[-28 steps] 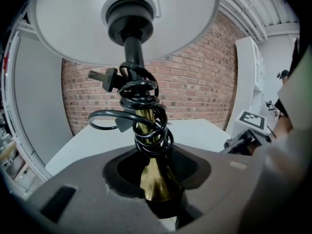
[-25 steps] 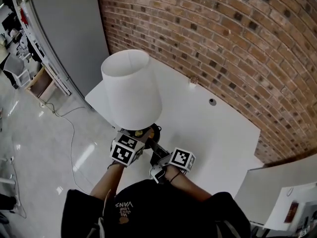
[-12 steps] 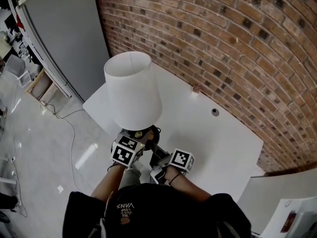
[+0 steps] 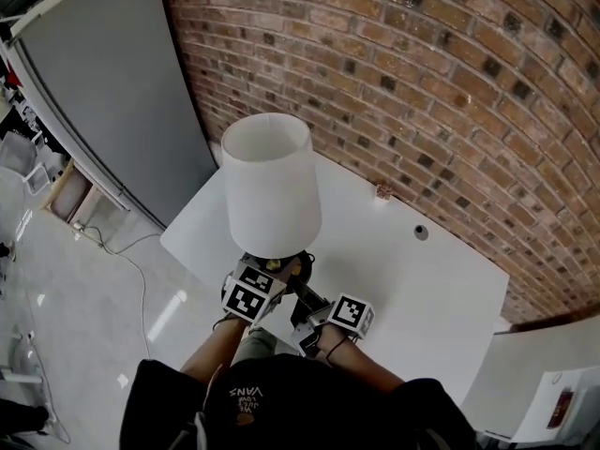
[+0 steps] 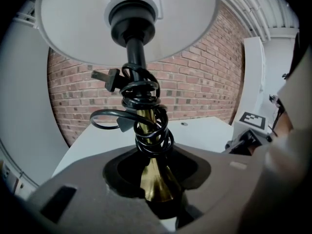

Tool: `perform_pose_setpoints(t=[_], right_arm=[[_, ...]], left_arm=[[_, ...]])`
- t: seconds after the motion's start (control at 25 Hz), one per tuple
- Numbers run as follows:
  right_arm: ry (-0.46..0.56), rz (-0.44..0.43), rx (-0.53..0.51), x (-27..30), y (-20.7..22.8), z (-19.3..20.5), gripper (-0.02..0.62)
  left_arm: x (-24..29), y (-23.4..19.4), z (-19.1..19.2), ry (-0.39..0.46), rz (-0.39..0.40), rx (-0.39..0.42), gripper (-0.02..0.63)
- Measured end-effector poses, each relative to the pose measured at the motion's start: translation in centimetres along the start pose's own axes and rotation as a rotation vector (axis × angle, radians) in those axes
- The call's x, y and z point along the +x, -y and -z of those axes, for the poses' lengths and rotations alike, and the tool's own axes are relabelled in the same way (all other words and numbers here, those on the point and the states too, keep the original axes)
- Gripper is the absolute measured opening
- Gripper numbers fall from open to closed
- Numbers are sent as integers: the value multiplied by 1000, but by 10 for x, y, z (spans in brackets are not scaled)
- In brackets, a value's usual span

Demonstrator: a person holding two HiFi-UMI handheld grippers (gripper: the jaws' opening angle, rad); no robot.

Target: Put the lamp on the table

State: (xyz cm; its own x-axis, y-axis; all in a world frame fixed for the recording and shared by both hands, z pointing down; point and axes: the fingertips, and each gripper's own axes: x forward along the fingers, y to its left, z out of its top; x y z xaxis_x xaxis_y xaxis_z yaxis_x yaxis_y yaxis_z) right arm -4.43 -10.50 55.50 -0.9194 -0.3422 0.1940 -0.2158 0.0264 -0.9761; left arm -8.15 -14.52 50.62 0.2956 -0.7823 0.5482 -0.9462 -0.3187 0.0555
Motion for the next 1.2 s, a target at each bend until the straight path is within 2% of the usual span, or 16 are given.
perform_pose_setpoints(t=[0.32,0.64,0.92,1.2], right_arm=[[112,4,0,81,-6,-22,127],[225,7,13,142,-5,-45,127],[315,26,7,172,7,-72,127],[374,42,-42,192,22,-114,127]], left_arm=[[26,-76,-13,-8,90,70,143],[54,-133,-23,-16,171,131,142],[88,-157,-30,-16,233,178,141],[132,-171,-43,-7,288,212,140]])
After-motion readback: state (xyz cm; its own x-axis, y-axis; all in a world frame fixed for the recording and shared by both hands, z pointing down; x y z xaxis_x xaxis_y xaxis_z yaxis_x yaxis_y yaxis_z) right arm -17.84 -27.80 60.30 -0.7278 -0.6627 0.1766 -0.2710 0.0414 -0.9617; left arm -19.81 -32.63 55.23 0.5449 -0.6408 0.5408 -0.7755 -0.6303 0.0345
